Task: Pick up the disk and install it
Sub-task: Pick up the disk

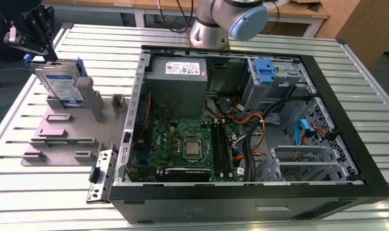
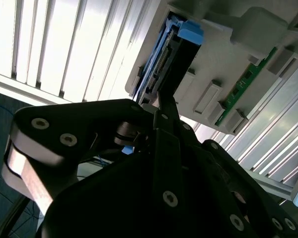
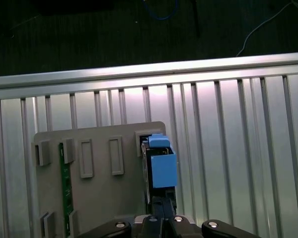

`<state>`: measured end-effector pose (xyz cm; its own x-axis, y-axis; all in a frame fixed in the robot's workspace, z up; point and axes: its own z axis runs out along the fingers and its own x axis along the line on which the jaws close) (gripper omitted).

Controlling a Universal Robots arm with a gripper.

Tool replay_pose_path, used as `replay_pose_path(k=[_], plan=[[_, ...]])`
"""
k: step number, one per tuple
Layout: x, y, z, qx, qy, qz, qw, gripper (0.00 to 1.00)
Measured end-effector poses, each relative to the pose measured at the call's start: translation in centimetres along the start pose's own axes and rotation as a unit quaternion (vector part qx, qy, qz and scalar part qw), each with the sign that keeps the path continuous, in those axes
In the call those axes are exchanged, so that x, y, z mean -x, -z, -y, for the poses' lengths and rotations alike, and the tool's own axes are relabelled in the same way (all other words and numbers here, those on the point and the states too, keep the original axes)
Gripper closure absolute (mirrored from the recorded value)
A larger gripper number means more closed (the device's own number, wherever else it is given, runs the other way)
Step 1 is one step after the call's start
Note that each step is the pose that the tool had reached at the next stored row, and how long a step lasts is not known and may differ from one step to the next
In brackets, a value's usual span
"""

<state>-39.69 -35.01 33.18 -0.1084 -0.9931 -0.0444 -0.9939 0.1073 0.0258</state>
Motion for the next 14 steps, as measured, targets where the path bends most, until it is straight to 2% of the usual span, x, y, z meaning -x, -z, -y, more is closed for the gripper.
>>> replay_pose_path(k=[11, 12, 13, 14], plan=[[0.0, 0.0, 0.01, 0.0, 0.0, 0.0, 1.0, 0.89], [0.0, 0.0, 0.01, 0.0, 0.0, 0.0, 1.0, 0.83], [0.0, 0.0, 0.01, 0.0, 0.0, 0.0, 1.0, 0.83], [0.0, 0.0, 0.01, 0.0, 0.0, 0.0, 1.0, 0.77]])
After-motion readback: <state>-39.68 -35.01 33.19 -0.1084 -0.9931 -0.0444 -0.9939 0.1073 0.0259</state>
